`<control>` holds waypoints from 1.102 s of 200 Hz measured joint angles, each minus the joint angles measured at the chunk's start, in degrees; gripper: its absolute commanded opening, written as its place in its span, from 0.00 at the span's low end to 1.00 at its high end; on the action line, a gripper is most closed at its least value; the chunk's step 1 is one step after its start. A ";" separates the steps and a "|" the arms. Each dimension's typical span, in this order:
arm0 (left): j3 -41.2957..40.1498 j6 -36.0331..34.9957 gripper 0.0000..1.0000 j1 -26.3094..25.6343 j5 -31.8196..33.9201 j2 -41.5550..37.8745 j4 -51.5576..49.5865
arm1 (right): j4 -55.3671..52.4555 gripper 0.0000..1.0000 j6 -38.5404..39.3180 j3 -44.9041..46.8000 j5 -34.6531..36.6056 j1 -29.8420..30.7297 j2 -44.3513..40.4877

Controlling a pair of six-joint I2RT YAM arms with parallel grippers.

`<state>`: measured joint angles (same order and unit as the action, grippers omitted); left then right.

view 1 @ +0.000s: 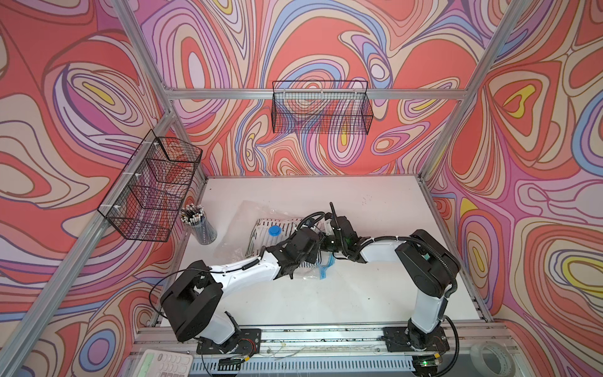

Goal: Take the tank top out of the vacuum bag
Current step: Take out the tank top from the vacuum bag.

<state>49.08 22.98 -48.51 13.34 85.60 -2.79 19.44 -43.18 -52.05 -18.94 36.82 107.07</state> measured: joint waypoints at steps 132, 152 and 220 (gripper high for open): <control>5.68 9.92 0.00 3.52 10.03 0.42 -11.19 | -10.60 0.00 4.37 -5.62 -0.52 -1.20 -7.72; 5.68 10.75 0.00 3.45 11.21 0.55 -11.61 | -12.96 0.00 5.31 -5.97 0.00 -1.22 -8.79; 8.66 12.48 0.00 4.37 12.68 4.46 -13.55 | -17.81 0.00 6.93 -4.92 0.37 -4.52 -14.53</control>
<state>57.74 35.46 -44.14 26.02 90.06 -16.34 1.63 -36.25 -56.97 -18.57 32.29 92.53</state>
